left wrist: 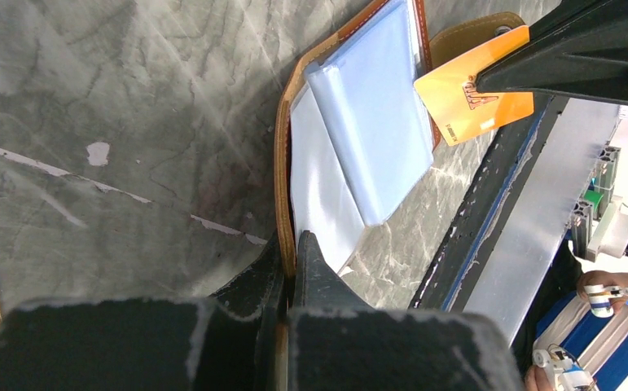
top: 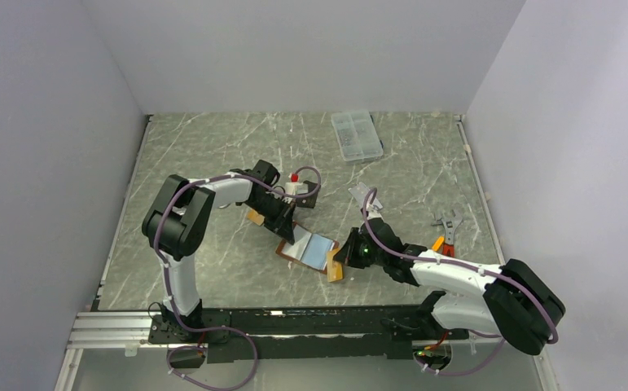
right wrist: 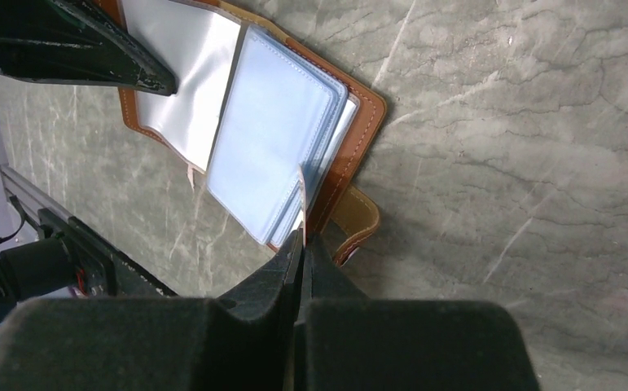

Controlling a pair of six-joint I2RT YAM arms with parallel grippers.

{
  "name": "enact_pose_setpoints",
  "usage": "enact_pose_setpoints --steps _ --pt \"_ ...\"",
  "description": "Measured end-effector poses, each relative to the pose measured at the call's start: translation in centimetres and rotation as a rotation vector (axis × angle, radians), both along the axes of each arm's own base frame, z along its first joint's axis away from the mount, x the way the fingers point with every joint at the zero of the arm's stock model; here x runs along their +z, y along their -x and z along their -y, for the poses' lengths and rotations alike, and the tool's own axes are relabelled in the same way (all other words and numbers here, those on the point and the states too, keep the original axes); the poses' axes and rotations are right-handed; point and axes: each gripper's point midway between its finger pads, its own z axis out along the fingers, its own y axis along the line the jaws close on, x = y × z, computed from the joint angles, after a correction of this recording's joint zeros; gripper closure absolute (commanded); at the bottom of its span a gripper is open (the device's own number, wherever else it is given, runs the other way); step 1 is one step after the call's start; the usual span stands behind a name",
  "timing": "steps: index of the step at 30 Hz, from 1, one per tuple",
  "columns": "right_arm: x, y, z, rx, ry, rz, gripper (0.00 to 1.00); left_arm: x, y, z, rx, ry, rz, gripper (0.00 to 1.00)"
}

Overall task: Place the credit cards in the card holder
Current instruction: Open the card holder at the center of the board.

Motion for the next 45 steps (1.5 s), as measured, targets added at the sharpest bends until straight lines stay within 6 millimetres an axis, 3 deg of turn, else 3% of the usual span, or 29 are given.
enact_pose_setpoints --steps 45 --pt "0.2 1.5 -0.1 0.065 -0.035 -0.012 1.0 0.1 0.5 0.2 -0.016 -0.017 -0.009 1.0"
